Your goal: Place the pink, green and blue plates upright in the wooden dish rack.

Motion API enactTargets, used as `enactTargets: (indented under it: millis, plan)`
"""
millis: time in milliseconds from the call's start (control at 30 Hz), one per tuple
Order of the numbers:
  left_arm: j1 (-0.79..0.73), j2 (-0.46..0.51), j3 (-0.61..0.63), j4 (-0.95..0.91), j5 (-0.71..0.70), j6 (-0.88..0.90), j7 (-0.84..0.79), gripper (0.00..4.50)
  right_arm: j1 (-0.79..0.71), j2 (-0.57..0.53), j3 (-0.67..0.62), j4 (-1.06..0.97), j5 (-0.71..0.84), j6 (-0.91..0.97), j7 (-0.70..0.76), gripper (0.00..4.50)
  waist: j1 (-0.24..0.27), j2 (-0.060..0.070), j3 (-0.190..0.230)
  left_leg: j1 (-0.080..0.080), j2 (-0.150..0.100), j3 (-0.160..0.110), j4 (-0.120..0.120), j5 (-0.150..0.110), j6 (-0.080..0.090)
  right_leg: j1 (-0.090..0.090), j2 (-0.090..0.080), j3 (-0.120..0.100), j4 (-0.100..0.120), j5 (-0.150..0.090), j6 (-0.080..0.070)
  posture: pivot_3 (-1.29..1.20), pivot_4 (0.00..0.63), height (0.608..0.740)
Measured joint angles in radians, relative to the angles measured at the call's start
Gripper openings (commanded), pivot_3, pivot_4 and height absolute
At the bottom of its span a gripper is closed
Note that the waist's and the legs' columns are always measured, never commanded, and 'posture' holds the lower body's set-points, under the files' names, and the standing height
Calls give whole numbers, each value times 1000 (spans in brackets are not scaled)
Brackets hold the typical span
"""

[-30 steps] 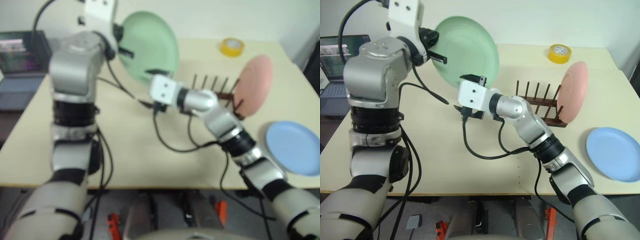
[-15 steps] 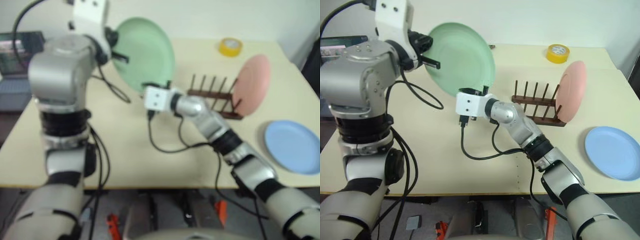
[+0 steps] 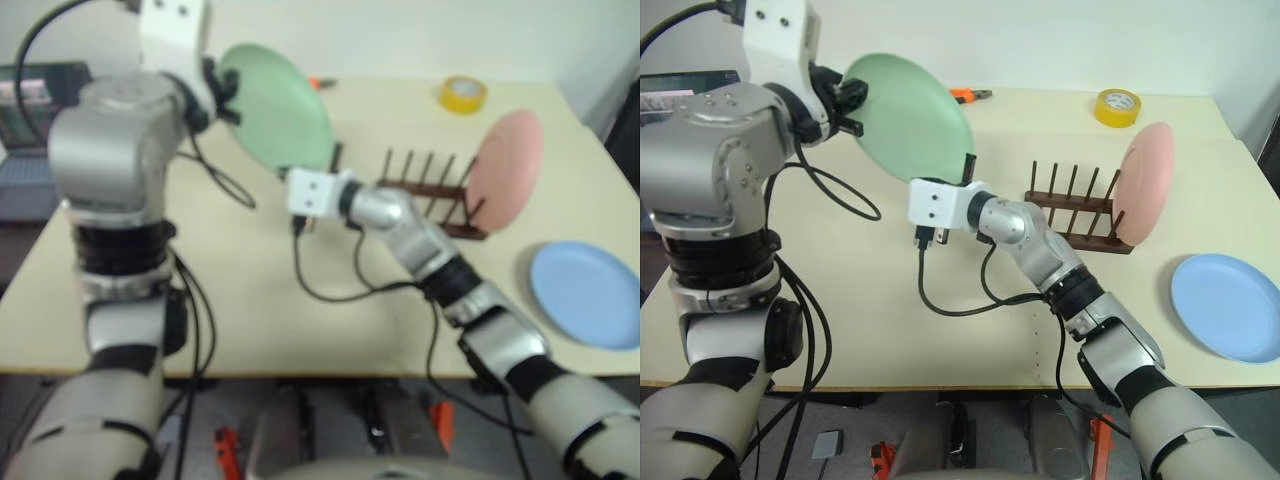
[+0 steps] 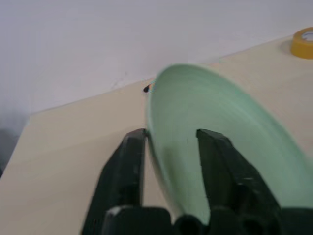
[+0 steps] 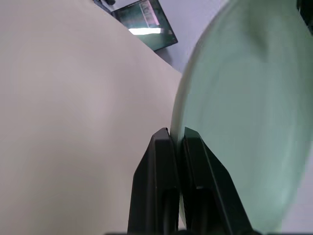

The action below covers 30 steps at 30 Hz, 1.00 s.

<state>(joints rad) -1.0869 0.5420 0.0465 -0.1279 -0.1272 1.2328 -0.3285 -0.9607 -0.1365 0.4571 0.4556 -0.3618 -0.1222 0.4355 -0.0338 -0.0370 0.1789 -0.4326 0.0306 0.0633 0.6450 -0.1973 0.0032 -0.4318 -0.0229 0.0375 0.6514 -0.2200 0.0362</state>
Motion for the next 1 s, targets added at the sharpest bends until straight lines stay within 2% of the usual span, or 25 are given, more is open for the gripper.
enactTargets:
  millis: [133,167,267,367,400,467,567,667,733,800,867,1000]
  plan:
    - [58,66,13,4,-43,-40,-81,4347,-6,6,-4,17,-3,-10,-3,0,-10,0,0,1,0,0,0,0,0,-1,0,0,2,0,0,0,150,740]
    - [70,81,27,4,-63,-55,-109,4454,-10,7,-5,23,-3,-12,-3,0,-11,0,0,0,0,1,0,0,-1,-3,0,1,4,-1,-1,0,150,740]
    - [99,154,116,-25,-171,-108,-242,4454,-16,13,-8,25,-3,-22,-3,0,-17,-1,0,0,0,2,0,1,-2,-6,0,2,8,-2,-3,0,150,740]
    - [124,258,262,-74,-270,-203,-364,4454,-16,16,-11,25,2,-29,0,0,-27,-1,0,0,1,2,-2,2,-3,-8,0,2,10,-3,-4,0,150,740]
    - [162,315,321,-102,-301,-246,-416,4454,-14,16,-18,22,15,-33,3,0,-33,-1,0,0,1,2,-3,2,-3,-8,0,2,10,-3,-5,0,150,740]
    - [232,368,440,-148,-364,-300,-500,4454,-10,16,-49,19,50,-36,15,0,-33,-1,0,0,1,1,-2,2,-4,-8,0,1,11,-3,-6,0,150,740]
    - [317,376,569,-224,-474,-352,-582,4454,-7,30,-108,2,124,-17,36,0,-27,-3,-1,0,1,-1,0,3,-5,-6,0,0,11,-4,-6,0,150,740]
    - [455,354,637,-300,-564,-406,-635,4454,-6,73,-189,-76,271,66,79,0,-22,-3,-1,2,1,-1,0,3,-4,-4,0,0,12,-4,-6,0,150,740]
    - [637,359,571,-342,-549,-445,-681,4454,-7,72,-277,-167,398,172,110,0,-16,-4,-2,6,1,-3,0,4,-4,2,-1,0,11,-6,-10,0,150,740]
    - [734,363,479,-345,-517,-461,-699,4454,-7,50,-346,-229,478,255,121,0,-7,-8,-4,8,2,-5,0,4,-5,5,-3,-2,10,-8,-15,0,150,740]
    - [731,363,398,-345,-507,-477,-685,4454,-8,30,-405,-275,552,350,126,0,1,-10,-5,8,4,-5,0,4,-5,6,-5,-4,7,-8,-16,0,150,740]
    - [686,355,257,-349,-488,-514,-661,4454,-15,-42,-502,-338,683,533,125,0,4,-6,-3,8,4,-4,-2,4,-5,6,-7,-4,7,-5,-20,0,150,740]
